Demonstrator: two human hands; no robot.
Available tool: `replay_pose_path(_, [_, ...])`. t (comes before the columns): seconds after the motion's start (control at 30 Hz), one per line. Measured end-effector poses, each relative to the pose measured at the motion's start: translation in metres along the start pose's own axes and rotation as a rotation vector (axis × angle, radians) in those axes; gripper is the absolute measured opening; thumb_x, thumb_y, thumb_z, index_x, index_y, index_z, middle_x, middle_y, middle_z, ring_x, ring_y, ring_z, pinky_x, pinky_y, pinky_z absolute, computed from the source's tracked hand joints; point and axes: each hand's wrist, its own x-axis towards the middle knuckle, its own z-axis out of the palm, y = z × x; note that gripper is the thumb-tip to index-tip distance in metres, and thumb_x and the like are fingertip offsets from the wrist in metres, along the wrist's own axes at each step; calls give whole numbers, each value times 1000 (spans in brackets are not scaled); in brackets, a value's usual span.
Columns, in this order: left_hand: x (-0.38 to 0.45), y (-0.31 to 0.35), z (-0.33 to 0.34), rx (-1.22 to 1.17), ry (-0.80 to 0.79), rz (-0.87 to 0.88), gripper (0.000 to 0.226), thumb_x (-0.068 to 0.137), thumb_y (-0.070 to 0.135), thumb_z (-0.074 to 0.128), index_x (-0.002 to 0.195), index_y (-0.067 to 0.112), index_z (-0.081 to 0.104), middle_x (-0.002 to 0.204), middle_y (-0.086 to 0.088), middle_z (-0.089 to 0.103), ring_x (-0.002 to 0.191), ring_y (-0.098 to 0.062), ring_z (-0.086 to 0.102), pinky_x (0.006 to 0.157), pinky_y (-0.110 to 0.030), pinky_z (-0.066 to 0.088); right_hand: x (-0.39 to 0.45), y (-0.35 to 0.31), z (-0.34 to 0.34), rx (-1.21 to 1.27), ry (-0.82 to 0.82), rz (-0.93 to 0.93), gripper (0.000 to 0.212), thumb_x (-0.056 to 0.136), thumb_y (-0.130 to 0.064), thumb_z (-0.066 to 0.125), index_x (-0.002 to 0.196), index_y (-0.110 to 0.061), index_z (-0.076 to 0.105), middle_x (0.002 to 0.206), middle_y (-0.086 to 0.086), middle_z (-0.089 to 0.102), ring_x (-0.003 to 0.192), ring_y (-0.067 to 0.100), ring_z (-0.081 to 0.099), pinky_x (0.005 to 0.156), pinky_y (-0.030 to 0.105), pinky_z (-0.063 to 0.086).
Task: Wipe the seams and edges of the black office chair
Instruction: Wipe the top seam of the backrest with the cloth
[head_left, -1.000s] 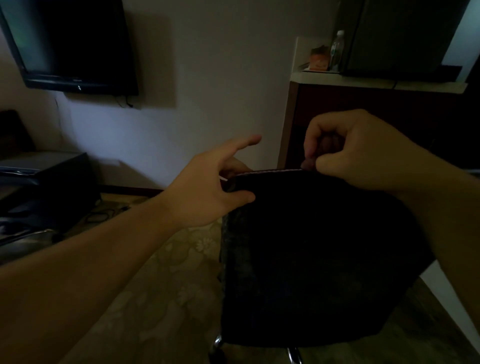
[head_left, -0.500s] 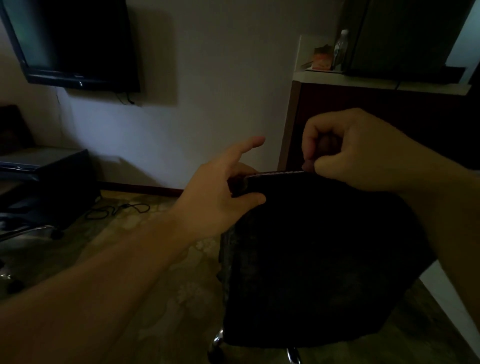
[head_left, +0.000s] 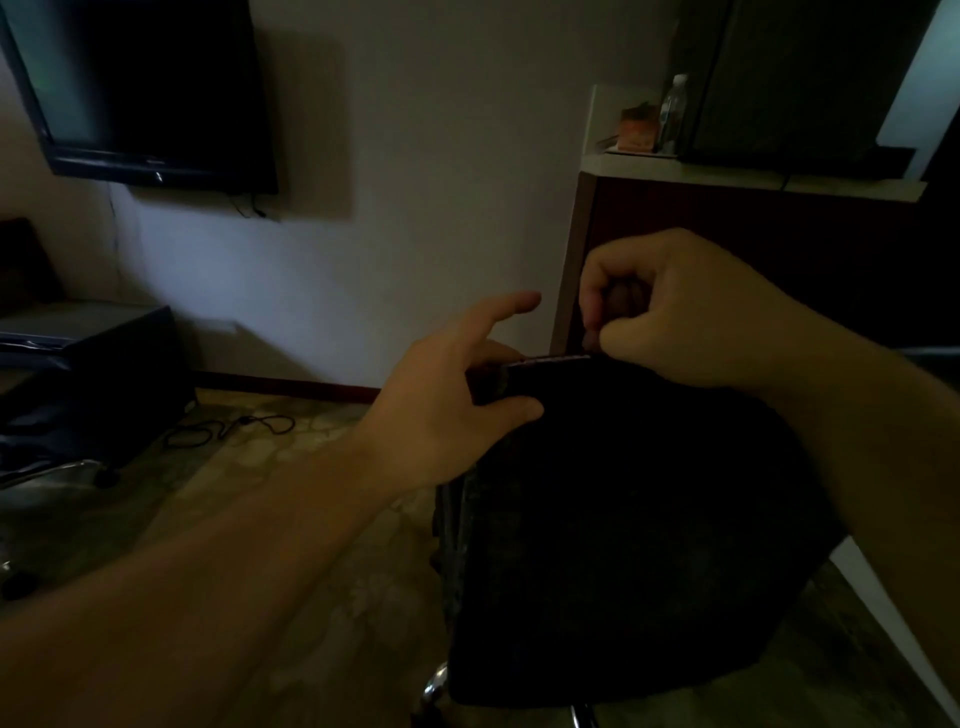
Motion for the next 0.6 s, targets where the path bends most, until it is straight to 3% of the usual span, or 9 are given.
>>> replay_pose_path(0.13, [-3,1,4,-22,-18,-2,84,81,17,83,142,52,38,107,16,73,101,6,67,89,-15,54,-5,-7,3,6,-153,3,20,73,0,67,69,-19,66,69,11,65,52,15,53,48,20,40])
replay_pose_path(0.23, [-2,1,6,-26,3,-2,83,82,16,83,142,51,39,102,20,71,100,9,65,82,-7,51,-3,-5,5,-7,6,-7,23,75,4,68,71,-18,66,65,4,64,50,4,52,47,13,40])
replay_pose_path(0.3, [-2,1,7,-50,0,-2,84,80,15,84,143,49,40,106,13,73,100,4,68,85,-13,55,-3,-6,5,-8,-53,-7,24,74,5,66,69,-19,65,65,6,64,49,7,53,47,17,41])
replay_pose_path(0.37, [-4,2,9,-59,1,2,84,80,16,85,142,50,40,110,10,74,101,2,68,90,-22,57,-5,-9,3,7,-172,1,21,71,-2,66,67,-22,66,72,11,66,56,20,58,53,28,46])
replay_pose_path(0.5, [-4,2,11,-68,19,-9,82,80,19,84,142,50,41,114,11,73,104,3,67,93,-26,58,-3,-7,5,-7,-20,-13,23,76,5,66,71,-18,66,66,8,64,49,5,53,48,13,41])
replay_pose_path(0.6, [-5,3,12,-58,8,3,82,80,20,85,143,48,40,117,13,71,106,4,66,94,-23,56,-6,-13,5,-3,-183,-2,20,74,2,67,69,-18,66,65,8,63,49,9,52,47,15,40])
